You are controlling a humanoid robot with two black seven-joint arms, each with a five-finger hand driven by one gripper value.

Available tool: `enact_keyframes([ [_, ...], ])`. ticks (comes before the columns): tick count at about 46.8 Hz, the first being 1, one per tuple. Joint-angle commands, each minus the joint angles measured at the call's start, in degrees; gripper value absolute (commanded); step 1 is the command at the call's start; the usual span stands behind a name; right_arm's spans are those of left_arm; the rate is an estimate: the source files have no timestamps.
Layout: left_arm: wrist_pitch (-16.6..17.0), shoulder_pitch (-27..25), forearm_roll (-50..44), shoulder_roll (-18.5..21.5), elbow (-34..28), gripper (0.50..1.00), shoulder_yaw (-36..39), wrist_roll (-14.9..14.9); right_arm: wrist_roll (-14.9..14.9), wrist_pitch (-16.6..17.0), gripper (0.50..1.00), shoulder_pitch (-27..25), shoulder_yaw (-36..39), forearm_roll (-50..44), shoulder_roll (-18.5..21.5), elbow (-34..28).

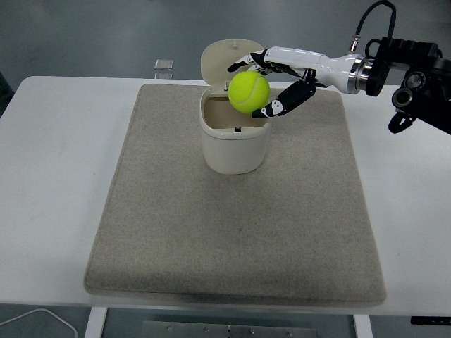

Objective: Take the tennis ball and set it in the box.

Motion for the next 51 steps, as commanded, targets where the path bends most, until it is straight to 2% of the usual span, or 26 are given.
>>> enact_keyframes([
  [1, 0.00, 0.00, 0.00, 0.00, 0.00, 0.992, 0.01, 0.00, 0.00, 0.00, 0.899, -0.10, 0.00, -0.02, -0.01, -0.07],
  [17, 0.00, 0.00, 0.00, 0.00, 0.00, 0.992, 0.01, 0.00, 0.00, 0.96, 0.905, 0.08, -0.35, 0.86, -0.71, 0.11],
  [27, 0.00, 0.00, 0.00, 0.00, 0.00, 0.992, 0.01, 0.00, -0.44, 9.13, 0.905, 0.34, 0.44, 3.05, -3.69, 0.81],
  [36, 0.00, 0.00, 0.00, 0.00, 0.00, 0.992, 0.01, 0.00, -2.99, 12.56, 0.905, -0.10, 0.44, 11.75, -7.03, 0.81],
  [41, 0.00, 0.00, 0.00, 0.00, 0.00, 0.992, -0.08, 0.00, -3.25, 12.74, 0.905, -0.36, 0.27, 17.55, -8.35, 0.81],
  [51, 0.00, 0.00, 0.00, 0.00, 0.00, 0.992, 0.01, 0.00, -6.41, 11.16, 0.907, -3.70, -0.09, 31.08, -8.79, -0.24],
])
